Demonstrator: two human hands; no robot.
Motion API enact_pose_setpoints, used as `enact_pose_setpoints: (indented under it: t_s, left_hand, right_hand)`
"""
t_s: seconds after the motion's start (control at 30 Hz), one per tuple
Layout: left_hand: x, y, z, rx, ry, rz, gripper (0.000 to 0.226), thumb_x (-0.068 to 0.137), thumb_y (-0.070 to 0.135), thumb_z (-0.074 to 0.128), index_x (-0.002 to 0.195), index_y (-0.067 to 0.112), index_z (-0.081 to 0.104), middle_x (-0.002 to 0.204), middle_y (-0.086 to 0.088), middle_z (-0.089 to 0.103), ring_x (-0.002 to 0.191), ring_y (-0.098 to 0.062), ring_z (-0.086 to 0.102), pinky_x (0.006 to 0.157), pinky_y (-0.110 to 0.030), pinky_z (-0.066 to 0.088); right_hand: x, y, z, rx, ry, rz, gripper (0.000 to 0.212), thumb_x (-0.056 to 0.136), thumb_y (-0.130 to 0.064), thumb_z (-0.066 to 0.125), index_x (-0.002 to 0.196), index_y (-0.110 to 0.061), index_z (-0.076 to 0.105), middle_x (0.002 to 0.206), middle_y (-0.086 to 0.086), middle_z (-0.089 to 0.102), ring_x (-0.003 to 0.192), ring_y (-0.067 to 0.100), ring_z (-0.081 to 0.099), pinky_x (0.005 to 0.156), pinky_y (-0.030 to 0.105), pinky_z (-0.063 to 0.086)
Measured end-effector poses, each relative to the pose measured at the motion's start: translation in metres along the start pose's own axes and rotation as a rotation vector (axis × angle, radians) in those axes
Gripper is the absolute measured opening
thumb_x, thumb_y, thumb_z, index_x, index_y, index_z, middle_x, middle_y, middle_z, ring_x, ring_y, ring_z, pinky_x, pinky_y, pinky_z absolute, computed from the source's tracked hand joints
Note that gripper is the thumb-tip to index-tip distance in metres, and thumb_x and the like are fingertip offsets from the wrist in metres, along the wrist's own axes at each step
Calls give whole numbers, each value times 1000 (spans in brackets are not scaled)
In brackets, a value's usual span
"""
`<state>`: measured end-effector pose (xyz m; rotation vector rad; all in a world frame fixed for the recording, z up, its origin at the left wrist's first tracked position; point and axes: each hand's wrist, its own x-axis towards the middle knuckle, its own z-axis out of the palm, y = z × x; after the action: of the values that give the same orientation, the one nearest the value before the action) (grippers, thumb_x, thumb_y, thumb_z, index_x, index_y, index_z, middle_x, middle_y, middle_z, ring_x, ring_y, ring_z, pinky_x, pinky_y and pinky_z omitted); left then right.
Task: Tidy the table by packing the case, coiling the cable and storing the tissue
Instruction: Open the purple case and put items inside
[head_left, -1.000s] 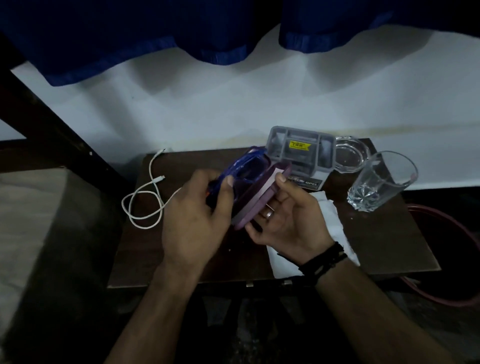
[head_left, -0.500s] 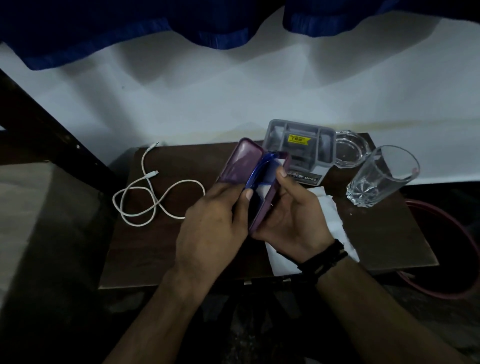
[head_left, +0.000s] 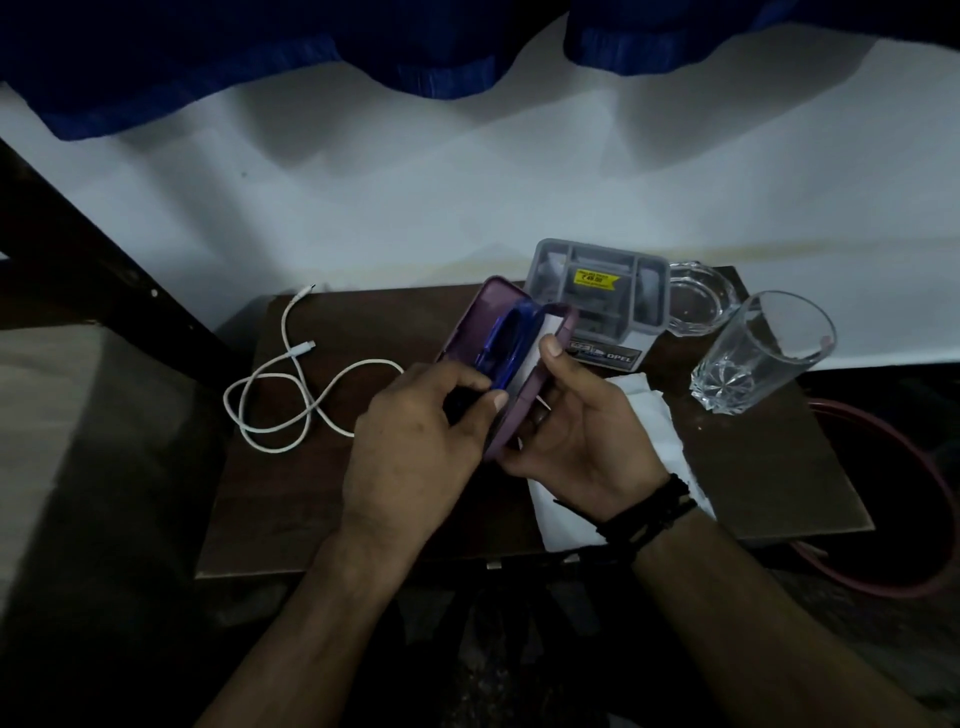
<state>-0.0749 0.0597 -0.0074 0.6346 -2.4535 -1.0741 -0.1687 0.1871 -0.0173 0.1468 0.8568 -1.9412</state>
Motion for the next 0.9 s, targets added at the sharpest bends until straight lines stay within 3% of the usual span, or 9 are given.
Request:
enact_pose_setpoints:
  t_s: [0.17, 0.23, 0.33, 0.57, 0.77, 0.9]
  left_hand:
    - [-2, 4, -1, -8, -54, 71, 38, 85, 32, 78, 120, 29, 64, 107, 16, 71, 98, -3, 66, 85, -21, 50]
    - [-3, 7, -1, -55, -82, 113, 38, 90, 32, 73, 127, 27, 65, 112, 20, 69, 105, 1, 65, 91, -19, 49]
    - [-2, 8, -1, -72, -102, 131, 39, 91, 34, 64, 129, 26, 67, 122, 12, 72, 113, -5, 66, 97, -29, 52]
    - [-4, 9, 2, 162, -47, 166, 41, 90, 46, 54, 120, 25, 72, 112, 4, 70, 95, -21, 71, 75, -42, 59]
    - [-5, 12, 0, 128, -58, 202, 44, 95, 49, 49, 125, 25, 70, 115, 6, 69, 99, -18, 70, 79, -40, 58]
    - [-5, 16, -10, 101, 177, 268, 28, 97, 35, 60, 114, 18, 74, 107, 1, 71, 89, -17, 69, 76, -37, 56]
  right_hand:
    - [-1, -2, -1, 35, -24, -12, 52, 92, -40, 62, 138, -16, 61, 128, 8, 70, 110, 26, 71, 82, 44, 57]
    - [-1, -2, -4, 24, -51, -20, 52, 95, -41, 59, 140, -15, 60, 138, 11, 65, 124, 29, 64, 91, 50, 55]
    - [0, -1, -6, 54, -77, -16, 54, 95, -42, 59, 141, -13, 59, 143, 13, 60, 133, 33, 57, 99, 53, 51]
    - [0, 7, -1, 19, -173, -14, 53, 99, -38, 51, 146, -14, 53, 142, 14, 61, 126, 30, 62, 109, 55, 43]
    - [2, 4, -5, 41, -203, -7, 56, 100, -41, 51, 150, -16, 47, 152, 13, 51, 136, 31, 54, 116, 59, 33]
    - [3, 2, -8, 68, -191, -3, 55, 102, -42, 51, 150, -15, 46, 153, 13, 50, 137, 36, 51, 115, 60, 35]
